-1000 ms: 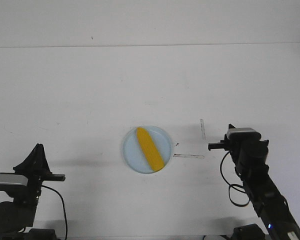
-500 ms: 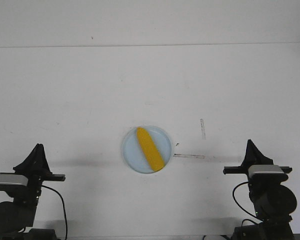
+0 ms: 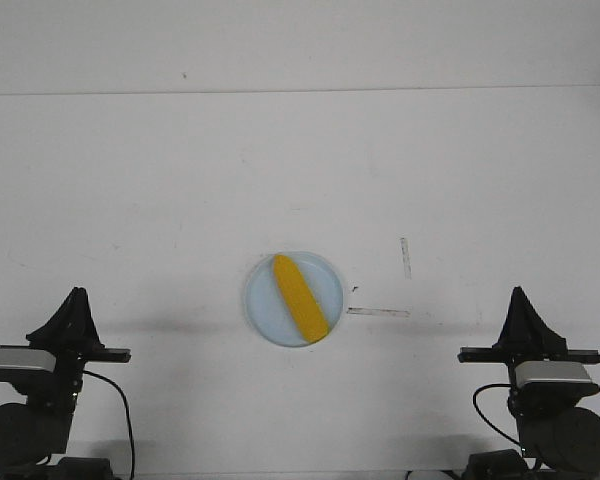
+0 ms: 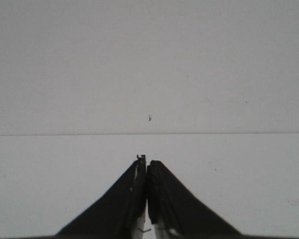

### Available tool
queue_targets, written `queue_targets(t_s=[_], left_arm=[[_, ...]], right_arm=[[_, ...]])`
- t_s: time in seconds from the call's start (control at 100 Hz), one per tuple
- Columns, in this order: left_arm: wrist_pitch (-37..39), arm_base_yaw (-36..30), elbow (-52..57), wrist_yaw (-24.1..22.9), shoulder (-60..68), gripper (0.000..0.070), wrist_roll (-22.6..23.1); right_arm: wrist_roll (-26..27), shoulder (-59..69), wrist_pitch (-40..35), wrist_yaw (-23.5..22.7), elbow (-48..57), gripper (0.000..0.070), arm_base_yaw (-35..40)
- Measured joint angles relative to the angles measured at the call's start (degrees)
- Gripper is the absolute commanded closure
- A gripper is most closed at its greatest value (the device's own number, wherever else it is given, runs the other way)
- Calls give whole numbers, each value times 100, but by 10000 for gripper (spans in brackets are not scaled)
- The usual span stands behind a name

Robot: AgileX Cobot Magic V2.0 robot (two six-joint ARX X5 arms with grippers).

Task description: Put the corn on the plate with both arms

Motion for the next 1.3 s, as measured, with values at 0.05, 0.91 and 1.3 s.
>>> queue_targets(t_s=[0.05,0.91,1.3], left_arm=[[0,0,0,-2,0,699,0],[691,111,-890,-149,-269,699,-212],[691,151,-1919,-149,-949,699,-221]], right_arm=[[0,0,2,0,0,697,0],[0,0,2,0,0,697,0],[0,0,2,0,0,697,0]])
